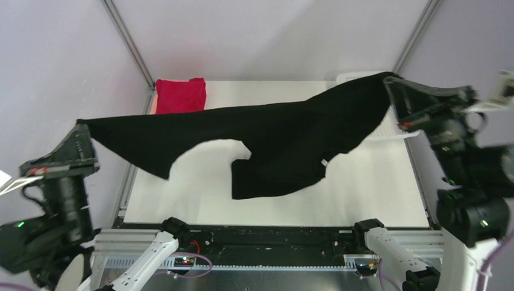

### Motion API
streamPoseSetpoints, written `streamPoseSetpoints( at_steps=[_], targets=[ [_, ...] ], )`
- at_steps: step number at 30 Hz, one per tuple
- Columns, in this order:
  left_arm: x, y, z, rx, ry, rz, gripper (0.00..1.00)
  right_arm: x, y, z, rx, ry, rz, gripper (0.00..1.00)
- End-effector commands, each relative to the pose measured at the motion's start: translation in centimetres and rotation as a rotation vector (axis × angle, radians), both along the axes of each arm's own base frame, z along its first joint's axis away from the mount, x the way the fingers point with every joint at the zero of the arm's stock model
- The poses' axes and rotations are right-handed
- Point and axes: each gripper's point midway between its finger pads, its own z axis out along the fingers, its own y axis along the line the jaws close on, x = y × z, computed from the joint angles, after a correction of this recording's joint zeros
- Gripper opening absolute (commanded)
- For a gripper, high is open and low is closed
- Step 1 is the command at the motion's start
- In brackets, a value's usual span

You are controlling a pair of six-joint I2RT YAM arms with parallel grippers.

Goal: Fold and stack the t-shirts
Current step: Flatten out the tshirt

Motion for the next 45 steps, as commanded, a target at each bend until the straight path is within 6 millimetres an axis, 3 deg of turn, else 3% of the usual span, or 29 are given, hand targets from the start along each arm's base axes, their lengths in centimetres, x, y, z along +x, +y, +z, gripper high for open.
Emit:
streamPoseSetpoints(
  at_steps=[1,4,9,13,15,16,17,18,19,20,21,22,23,24,25,26,27,28,29,30,31,32,33,35,36,37,38,40,45],
  targets=[
    [-4.8,-1.0,5.0,0.13,-0.183,-0.111,0.0,-5.3,-1.2,5.5,-0.035,-0.167,-0.029,0.0],
    [-7.1,-1.0,7.0,0.156,-0.257,-0.143,0.0,-8.1,-1.7,8.3,-0.029,-0.244,-0.032,0.0],
    [-6.0,-1.8,8.2,0.189,-0.249,-0.15,0.0,-9.1,-2.8,10.0,-0.014,-0.297,-0.085,0.0],
    [-1.2,-1.8,7.1,0.193,-0.12,-0.061,0.0,-5.9,-3.2,9.6,-0.023,-0.255,-0.144,0.0],
    [2.2,-1.5,5.6,0.19,-0.023,0.019,0.0,-1.6,-3.2,7.9,-0.035,-0.171,-0.186,0.0],
    [5.1,-2.0,4.0,0.225,0.056,0.053,0.0,-0.2,-3.8,7.6,-0.035,-0.156,-0.231,0.0],
    [6.8,-1.2,2.6,0.204,0.115,0.14,0.0,2.8,-4.1,5.8,-0.038,-0.093,-0.276,0.0],
    [9.6,-1.3,1.0,0.226,0.197,0.2,0.0,4.1,-4.3,5.4,-0.039,-0.089,-0.305,0.0],
    [10.6,-0.1,0.0,0.195,0.245,0.304,0.0,7.2,-4.2,3.0,-0.059,-0.022,-0.325,0.0],
    [14.0,-0.8,-2.5,0.241,0.346,0.346,0.0,8.5,-4.3,2.5,-0.061,-0.022,-0.345,0.0],
    [15.2,-0.3,-3.8,0.239,0.393,0.404,0.0,12.1,-3.6,-1.5,-0.098,0.068,-0.345,0.0],
    [18.7,-1.3,-6.7,0.272,0.475,0.408,0.0,13.0,-3.3,-1.4,-0.097,0.039,-0.337,0.0],
    [20.5,-1.3,-8.3,0.285,0.513,0.413,0.0,15.7,-2.6,-4.7,-0.127,0.103,-0.324,0.0],
    [23.8,-2.6,-11.7,0.312,0.585,0.374,0.0,17.0,-2.4,-5.5,-0.125,0.101,-0.325,0.0],
    [26.6,-2.7,-15.5,0.341,0.673,0.373,0.0,19.7,-1.8,-9.5,-0.152,0.181,-0.319,0.0],
    [28.2,-2.9,-17.6,0.334,0.709,0.357,0.0,20.9,-1.6,-10.4,-0.152,0.184,-0.318,0.0],
    [30.5,-3.4,-21.6,0.369,0.8,0.351,0.0,23.3,-1.0,-14.2,-0.178,0.26,-0.307,0.0],
    [31.5,-3.3,-23.5,0.372,0.84,0.36,0.0,24.4,-0.5,-15.6,-0.188,0.278,-0.287,0.0],
    [33.4,-3.5,-27.1,0.403,0.92,0.364,0.0,26.6,0.8,-19.3,-0.223,0.349,-0.238,0.0],
    [34.2,-3.3,-28.7,0.407,0.953,0.373,0.0,27.6,1.4,-21.0,-0.234,0.379,-0.216,0.0],
    [35.7,-3.5,-31.6,0.432,1.014,0.37,0.04,29.6,2.4,-24.5,-0.255,0.439,-0.182,0.0],
    [36.3,-3.5,-32.7,0.441,1.037,0.368,0.18,30.7,2.8,-25.8,-0.25,0.456,-0.173,0.02],
    [37.3,-3.8,-34.5,0.46,1.076,0.362,0.26,32.4,3.2,-29.3,-0.258,0.526,-0.168,0.04],
    [38.2,-4.2,-35.8,0.471,1.1,0.34,0.57,34.3,3.6,-33.5,-0.279,0.628,-0.162,0.19],
    [38.4,-4.2,-35.9,0.473,1.103,0.337,0.85,35.4,3.9,-34.7,-0.292,0.655,-0.158,0.45],
    [38.5,-4.2,-35.7,0.478,1.1,0.336,0.92,35.5,4.0,-35.8,-0.318,0.693,-0.148,0.57],
    [38.6,-4.2,-35.5,0.481,1.098,0.337,0.98,36.4,4.2,-35.9,-0.326,0.699,-0.144,0.78],
    [38.4,-4.2,-34.1,0.476,1.076,0.332,0.99,36.5,4.7,-36.2,-0.351,0.722,-0.13,0.96],
    [36.7,-5.8,-33.1,0.421,1.034,0.198,1.0,33.9,5.0,-35.6,-0.341,0.73,-0.123,0.99]
  ],
)
